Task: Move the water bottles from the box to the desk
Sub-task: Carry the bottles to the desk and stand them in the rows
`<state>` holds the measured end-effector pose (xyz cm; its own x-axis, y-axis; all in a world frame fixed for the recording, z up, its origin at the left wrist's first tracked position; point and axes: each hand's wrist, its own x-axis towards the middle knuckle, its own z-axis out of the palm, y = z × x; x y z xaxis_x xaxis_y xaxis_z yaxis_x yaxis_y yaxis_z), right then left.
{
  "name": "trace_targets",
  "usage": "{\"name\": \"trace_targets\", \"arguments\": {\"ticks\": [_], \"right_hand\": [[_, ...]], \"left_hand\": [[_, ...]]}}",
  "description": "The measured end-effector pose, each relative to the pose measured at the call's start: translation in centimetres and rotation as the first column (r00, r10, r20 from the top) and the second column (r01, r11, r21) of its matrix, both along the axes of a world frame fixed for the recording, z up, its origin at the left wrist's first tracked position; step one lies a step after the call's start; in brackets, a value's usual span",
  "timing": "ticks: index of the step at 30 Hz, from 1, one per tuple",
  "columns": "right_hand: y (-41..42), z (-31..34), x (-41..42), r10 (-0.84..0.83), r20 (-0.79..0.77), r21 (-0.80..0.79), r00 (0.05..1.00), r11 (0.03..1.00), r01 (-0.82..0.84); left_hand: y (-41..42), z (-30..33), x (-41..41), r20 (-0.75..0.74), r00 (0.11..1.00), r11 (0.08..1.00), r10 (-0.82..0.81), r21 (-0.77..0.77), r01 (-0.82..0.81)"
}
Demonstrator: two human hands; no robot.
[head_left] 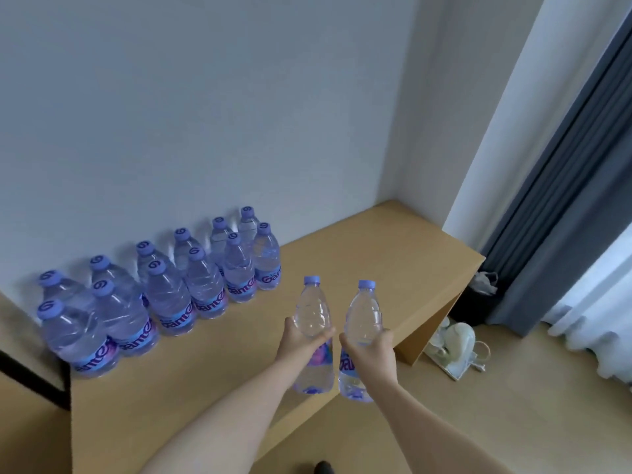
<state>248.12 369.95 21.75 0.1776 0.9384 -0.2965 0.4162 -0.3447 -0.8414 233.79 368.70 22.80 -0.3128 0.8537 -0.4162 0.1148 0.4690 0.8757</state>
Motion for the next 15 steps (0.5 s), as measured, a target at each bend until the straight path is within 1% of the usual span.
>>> {"name": "trace_targets", "arguments": {"ticks": [4,7,10,13,15], "right_hand": [[5.5,0.1,-0.2,0.044,-0.079,0.004,0.996,0.999,-0.044],[9.3,0.5,0.1,0.097,-0.078,0.011,0.992,0.995,-0.096],[13.0,0.8,0.2,0.114,-0.125,0.021,0.986,0.993,-0.112],[16.4,1.2,-0.1,0.137,-0.163,-0.027,0.977,0.989,-0.143],[18.4,1.3,-0.1,0.163,-0.191,-0.085,0.968,0.980,-0.181]], "left_hand": [[4.9,-0.3,-0.5,0.056,0.997,0.998,0.061,-0.026,-0.059],[8.2,-0.4,-0.5,0.089,0.989,0.991,0.117,-0.071,-0.111],[11.2,-0.4,-0.7,0.106,0.981,0.984,0.165,-0.091,-0.156],[13.5,-0.5,-1.2,0.082,0.981,0.983,0.178,-0.070,-0.172],[14.6,-0.7,-1.5,0.033,0.982,0.982,0.188,-0.034,-0.187]]}}
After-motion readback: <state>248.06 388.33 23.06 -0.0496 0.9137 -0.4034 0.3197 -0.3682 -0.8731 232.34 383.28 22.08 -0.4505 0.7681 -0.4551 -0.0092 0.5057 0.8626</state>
